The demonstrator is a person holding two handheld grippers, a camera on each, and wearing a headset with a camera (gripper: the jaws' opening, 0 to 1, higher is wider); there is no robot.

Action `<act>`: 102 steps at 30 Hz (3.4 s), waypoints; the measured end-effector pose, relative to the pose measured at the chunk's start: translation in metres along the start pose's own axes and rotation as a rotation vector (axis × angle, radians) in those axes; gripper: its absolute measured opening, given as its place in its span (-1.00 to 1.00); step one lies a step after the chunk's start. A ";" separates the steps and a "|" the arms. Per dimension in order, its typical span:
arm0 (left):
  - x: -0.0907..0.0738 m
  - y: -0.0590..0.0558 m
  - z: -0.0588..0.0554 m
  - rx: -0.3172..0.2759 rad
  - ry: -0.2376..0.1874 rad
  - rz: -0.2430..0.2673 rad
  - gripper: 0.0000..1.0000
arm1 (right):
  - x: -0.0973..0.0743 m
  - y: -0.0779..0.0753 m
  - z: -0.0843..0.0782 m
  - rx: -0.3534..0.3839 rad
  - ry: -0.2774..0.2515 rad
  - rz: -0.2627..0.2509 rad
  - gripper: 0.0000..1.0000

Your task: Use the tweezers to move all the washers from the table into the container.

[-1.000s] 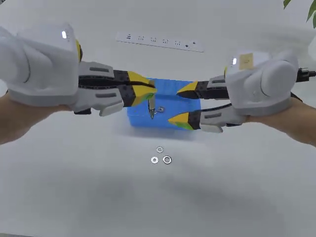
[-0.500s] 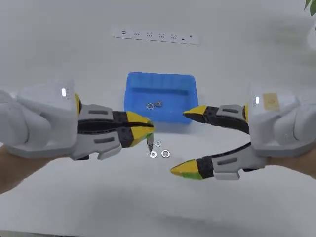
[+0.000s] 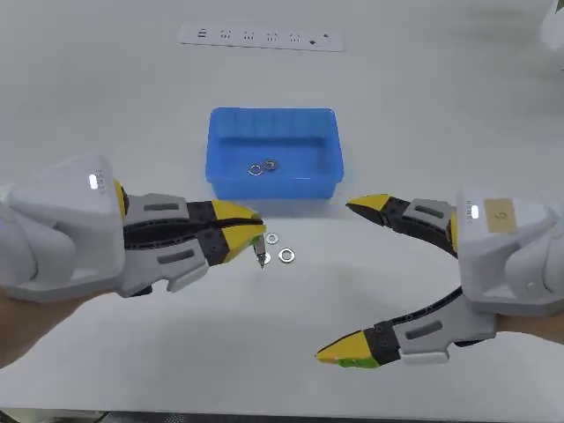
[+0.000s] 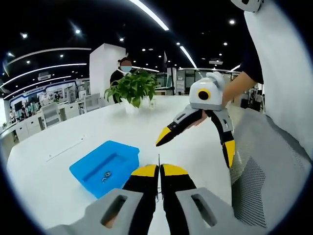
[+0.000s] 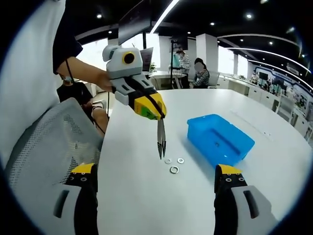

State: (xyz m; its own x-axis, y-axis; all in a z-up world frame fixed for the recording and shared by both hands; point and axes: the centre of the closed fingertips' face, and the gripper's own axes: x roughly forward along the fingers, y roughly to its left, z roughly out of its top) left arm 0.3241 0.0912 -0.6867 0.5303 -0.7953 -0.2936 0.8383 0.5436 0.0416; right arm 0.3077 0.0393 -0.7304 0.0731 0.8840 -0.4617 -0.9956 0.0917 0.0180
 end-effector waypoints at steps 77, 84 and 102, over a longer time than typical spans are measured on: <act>0.015 -0.009 -0.013 0.064 0.087 -0.126 -0.90 | 0.079 -0.004 -0.001 -0.122 0.122 0.288 -0.77; 0.013 -0.005 -0.014 0.066 0.096 -0.114 -0.90 | 0.081 -0.004 0.000 -0.163 0.115 0.290 -0.81; -0.001 -0.003 -0.013 0.015 0.110 -0.068 -0.55 | 0.077 -0.013 0.012 -0.138 0.099 0.226 -0.83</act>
State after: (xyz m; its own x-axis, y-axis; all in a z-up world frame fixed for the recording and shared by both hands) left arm 0.3192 0.0938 -0.6992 0.4556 -0.7957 -0.3991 0.8743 0.4844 0.0321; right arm 0.3274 0.1115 -0.7554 -0.1507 0.8252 -0.5444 -0.9851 -0.1715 0.0128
